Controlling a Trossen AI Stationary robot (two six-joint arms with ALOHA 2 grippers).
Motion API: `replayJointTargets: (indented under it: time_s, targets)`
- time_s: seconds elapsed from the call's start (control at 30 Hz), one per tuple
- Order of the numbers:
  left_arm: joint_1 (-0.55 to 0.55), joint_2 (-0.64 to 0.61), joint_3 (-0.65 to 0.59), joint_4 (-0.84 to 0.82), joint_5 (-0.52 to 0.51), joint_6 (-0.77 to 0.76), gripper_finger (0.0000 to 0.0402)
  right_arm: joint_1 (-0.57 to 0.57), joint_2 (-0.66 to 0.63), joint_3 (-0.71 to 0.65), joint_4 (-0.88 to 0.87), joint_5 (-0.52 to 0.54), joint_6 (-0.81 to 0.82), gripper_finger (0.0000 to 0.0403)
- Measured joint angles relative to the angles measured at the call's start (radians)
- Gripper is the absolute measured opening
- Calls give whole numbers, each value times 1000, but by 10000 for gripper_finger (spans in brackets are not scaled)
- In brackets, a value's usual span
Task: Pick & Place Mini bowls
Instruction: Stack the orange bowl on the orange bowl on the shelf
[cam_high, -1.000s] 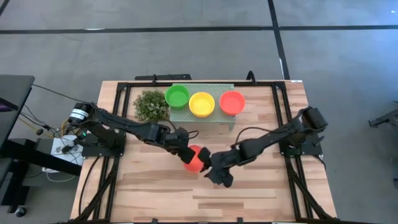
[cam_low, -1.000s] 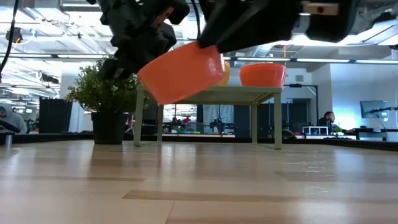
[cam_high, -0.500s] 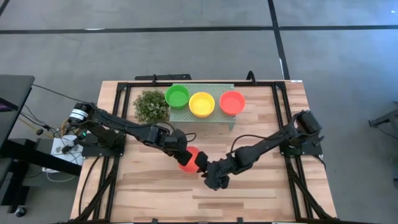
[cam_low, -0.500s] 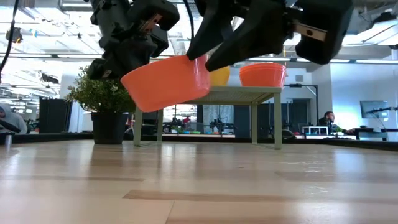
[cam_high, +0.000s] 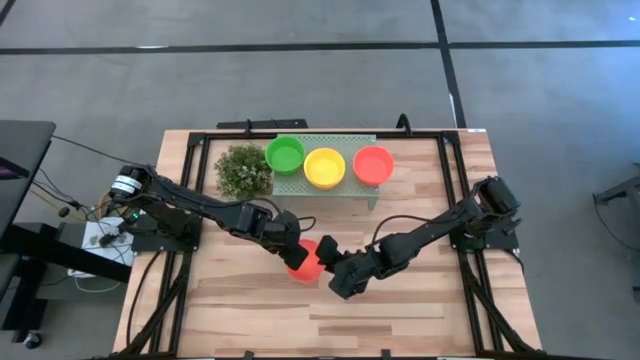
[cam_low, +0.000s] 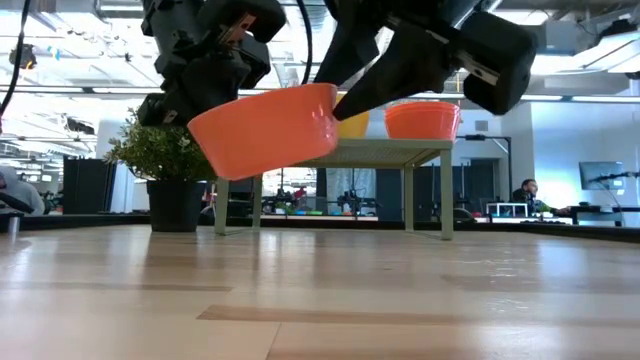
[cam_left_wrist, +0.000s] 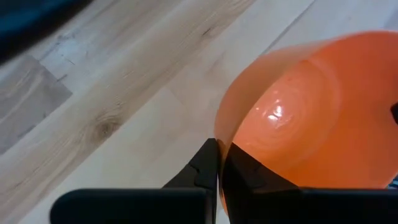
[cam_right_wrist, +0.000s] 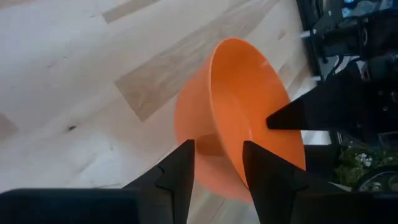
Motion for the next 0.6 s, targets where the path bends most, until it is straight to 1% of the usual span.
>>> replayJointTargets:
  time_s: [0.17, 0.23, 0.37, 0.6]
  targets:
    - [0, 0, 0, 12, -5, 2, 10, -16, 0, 0, -28, -10, -8, 124]
    - [1, 0, 0, 14, -8, 2, 10, -24, 0, 0, -34, -33, -31, 116]
    - [14, 0, -1, 49, 1, 3, 14, -31, 0, 0, -29, -131, -122, 85]
    - [23, 0, 0, 85, 3, 7, 48, -29, 0, 0, -39, -138, -132, 21]
